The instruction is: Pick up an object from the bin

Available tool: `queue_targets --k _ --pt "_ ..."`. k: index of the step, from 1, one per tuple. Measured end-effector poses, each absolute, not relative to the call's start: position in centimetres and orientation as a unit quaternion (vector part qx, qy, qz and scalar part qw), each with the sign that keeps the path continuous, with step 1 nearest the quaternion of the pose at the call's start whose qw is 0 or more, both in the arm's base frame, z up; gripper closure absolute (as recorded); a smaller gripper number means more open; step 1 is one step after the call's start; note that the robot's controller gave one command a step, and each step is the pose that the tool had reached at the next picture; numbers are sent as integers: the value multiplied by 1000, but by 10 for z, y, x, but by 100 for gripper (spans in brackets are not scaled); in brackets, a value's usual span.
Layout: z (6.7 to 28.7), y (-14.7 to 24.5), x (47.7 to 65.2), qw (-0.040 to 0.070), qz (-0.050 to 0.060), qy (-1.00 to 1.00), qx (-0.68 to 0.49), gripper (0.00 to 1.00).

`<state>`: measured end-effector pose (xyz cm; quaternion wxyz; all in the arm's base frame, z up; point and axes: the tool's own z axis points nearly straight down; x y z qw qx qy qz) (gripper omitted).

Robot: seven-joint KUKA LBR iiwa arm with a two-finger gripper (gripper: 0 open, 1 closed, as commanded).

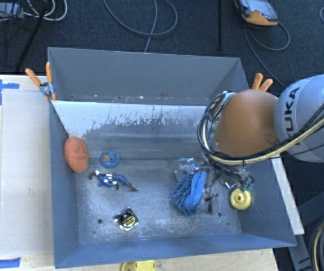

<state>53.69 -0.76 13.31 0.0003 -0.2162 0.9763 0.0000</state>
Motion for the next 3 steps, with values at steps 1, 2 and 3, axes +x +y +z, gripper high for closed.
queue_targets --k 1,2,3 --pt "71 -38 556 0 0 923 -384 0" --pt "70 -34 578 1 0 875 -483 0" --pt "70 -38 556 -1 2 924 -383 100"
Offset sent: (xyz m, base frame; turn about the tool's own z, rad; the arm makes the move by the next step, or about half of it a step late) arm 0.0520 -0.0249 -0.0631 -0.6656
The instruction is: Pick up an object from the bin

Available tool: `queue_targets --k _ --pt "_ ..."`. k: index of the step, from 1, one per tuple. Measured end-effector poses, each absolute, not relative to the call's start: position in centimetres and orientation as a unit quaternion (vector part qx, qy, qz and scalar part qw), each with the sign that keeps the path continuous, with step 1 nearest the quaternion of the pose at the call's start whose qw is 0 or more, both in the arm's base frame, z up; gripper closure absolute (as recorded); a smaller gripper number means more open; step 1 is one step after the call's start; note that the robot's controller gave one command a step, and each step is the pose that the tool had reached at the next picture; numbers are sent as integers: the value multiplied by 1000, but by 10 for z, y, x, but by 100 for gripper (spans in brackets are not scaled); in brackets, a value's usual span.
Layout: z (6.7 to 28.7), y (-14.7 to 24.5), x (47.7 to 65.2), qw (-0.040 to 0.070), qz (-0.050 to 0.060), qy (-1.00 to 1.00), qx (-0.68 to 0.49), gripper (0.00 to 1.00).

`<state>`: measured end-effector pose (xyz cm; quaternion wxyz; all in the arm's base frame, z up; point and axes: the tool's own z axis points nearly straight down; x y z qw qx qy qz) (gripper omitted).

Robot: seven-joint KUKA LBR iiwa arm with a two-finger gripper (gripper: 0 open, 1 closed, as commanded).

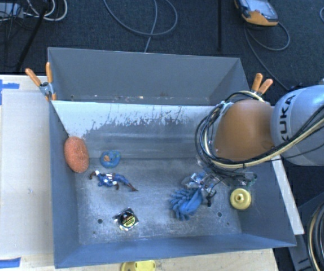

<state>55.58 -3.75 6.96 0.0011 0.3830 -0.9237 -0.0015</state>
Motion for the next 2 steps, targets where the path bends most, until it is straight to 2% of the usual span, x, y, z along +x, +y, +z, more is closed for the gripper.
queue_targets --k 2 --pt "70 -37 556 1 -1 -924 383 100"
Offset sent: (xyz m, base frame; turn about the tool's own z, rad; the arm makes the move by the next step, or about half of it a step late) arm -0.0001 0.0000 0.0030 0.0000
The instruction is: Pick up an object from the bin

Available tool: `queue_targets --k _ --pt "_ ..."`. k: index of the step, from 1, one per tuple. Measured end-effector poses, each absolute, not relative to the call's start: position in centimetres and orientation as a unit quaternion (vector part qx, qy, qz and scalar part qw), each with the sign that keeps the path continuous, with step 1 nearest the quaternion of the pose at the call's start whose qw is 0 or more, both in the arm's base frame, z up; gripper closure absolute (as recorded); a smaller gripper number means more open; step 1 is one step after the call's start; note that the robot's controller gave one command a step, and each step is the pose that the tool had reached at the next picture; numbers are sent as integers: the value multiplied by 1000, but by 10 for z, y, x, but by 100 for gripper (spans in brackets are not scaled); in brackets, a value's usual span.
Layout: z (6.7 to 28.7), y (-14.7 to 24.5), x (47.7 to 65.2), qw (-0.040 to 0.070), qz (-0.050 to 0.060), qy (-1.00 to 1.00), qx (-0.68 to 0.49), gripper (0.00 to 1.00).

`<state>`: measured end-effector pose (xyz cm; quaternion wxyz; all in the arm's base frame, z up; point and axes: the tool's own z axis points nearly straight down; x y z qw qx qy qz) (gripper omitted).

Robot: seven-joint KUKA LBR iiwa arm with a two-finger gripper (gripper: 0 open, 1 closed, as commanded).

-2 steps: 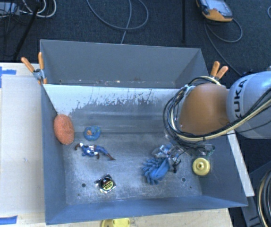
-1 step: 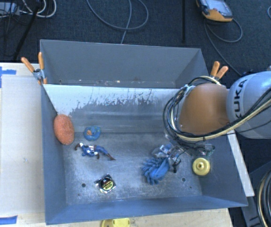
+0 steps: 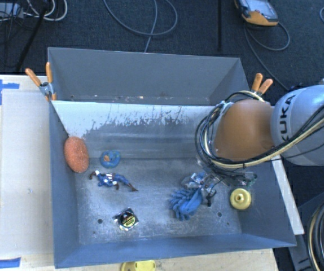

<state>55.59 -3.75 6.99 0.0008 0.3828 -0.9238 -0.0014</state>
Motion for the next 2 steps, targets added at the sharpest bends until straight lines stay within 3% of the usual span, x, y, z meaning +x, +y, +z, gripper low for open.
queue_targets --k 1,2 --pt "75 -37 554 3 -3 -924 382 100" --pt "97 -36 553 4 -3 -924 383 100"
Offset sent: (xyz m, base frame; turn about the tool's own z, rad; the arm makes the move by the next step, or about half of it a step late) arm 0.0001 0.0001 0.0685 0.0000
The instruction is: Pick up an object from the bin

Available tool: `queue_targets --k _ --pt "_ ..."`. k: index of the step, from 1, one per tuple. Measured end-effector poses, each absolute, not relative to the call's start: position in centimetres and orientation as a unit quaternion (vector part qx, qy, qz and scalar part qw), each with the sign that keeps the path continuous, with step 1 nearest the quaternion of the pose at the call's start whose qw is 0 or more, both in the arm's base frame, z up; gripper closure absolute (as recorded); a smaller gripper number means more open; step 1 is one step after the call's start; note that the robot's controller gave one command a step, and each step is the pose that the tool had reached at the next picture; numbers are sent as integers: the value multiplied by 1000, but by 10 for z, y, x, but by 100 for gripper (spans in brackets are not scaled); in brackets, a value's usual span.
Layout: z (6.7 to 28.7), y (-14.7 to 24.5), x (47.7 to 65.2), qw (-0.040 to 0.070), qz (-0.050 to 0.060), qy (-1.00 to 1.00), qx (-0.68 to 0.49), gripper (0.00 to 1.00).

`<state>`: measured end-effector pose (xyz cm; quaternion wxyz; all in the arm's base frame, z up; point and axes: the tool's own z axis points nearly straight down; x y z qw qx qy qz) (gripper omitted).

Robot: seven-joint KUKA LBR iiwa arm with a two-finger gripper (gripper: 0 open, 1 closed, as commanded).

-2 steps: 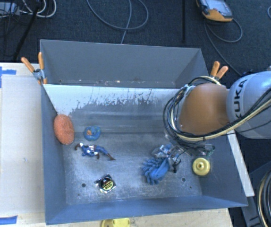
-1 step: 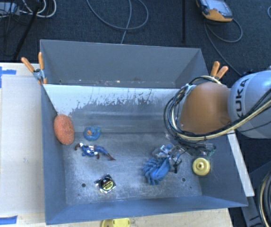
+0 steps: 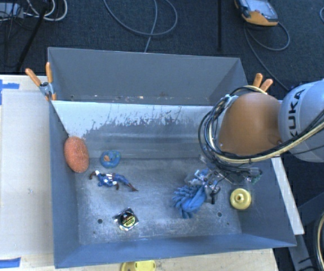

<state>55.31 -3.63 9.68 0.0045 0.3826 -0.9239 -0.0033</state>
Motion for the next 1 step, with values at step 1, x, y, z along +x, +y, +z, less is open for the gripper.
queue_targets --k 1 --pt "116 -36 555 1 -1 -924 382 100"
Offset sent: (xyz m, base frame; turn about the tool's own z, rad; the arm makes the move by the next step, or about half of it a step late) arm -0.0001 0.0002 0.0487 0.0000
